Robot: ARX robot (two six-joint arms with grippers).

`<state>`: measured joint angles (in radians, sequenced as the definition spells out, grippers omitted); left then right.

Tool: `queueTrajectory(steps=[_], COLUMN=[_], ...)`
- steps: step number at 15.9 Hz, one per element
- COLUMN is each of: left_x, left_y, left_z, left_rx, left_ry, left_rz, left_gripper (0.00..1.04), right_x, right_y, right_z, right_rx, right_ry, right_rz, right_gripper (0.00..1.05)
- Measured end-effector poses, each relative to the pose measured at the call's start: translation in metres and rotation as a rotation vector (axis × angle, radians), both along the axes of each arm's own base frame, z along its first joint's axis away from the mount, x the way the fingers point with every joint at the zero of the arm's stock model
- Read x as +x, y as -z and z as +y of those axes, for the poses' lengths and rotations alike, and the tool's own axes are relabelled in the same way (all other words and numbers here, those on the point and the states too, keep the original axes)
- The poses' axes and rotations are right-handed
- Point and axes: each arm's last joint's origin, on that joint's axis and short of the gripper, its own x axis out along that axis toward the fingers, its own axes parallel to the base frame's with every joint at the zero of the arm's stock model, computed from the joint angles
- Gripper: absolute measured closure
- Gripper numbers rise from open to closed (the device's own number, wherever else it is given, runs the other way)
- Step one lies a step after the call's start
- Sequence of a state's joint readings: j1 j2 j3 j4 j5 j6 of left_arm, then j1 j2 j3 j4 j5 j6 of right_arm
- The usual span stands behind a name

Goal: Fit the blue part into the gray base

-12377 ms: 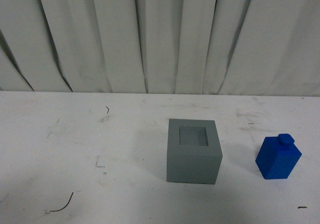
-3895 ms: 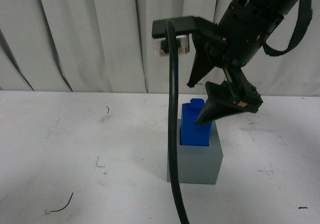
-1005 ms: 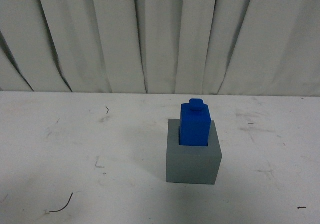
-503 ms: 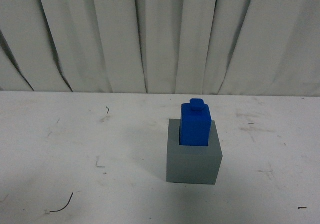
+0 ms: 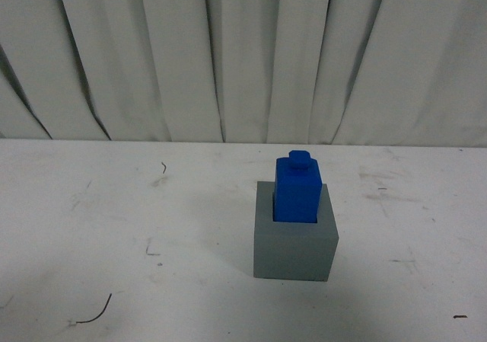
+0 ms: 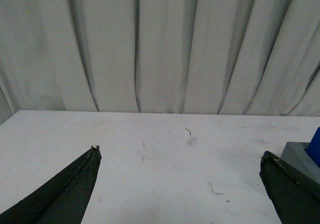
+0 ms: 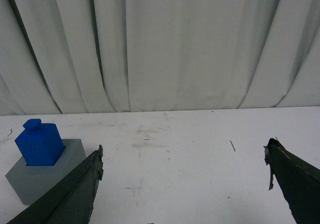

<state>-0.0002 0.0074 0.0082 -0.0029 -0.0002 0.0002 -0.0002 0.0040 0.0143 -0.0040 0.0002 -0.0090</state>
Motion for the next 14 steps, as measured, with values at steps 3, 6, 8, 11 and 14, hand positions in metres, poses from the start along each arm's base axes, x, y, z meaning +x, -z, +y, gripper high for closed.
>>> queueTrajectory(steps=[3,6,8,11,14], left_x=[0.0000,0.0000,0.0000,0.0000,0.0000], left_y=[0.0000,0.0000,0.0000,0.0000,0.0000], left_z=[0.0000,0.0000,0.0000,0.0000,0.0000], left_rx=[0.000,0.000,0.000,0.000,0.000], left_ry=[0.000,0.000,0.000,0.000,0.000], left_rz=[0.000,0.000,0.000,0.000,0.000], left_gripper=[0.07,0.07,0.07,0.07,0.07], right_x=[0.0000,0.0000,0.0000,0.0000,0.0000], right_y=[0.0000,0.0000,0.0000,0.0000,0.0000], right_z=[0.0000,0.0000,0.0000,0.0000,0.0000], right_rx=[0.000,0.000,0.000,0.000,0.000], right_ry=[0.000,0.000,0.000,0.000,0.000], right_rz=[0.000,0.000,0.000,0.000,0.000], right_gripper=[0.07,0.06,0.06,0.06,0.06])
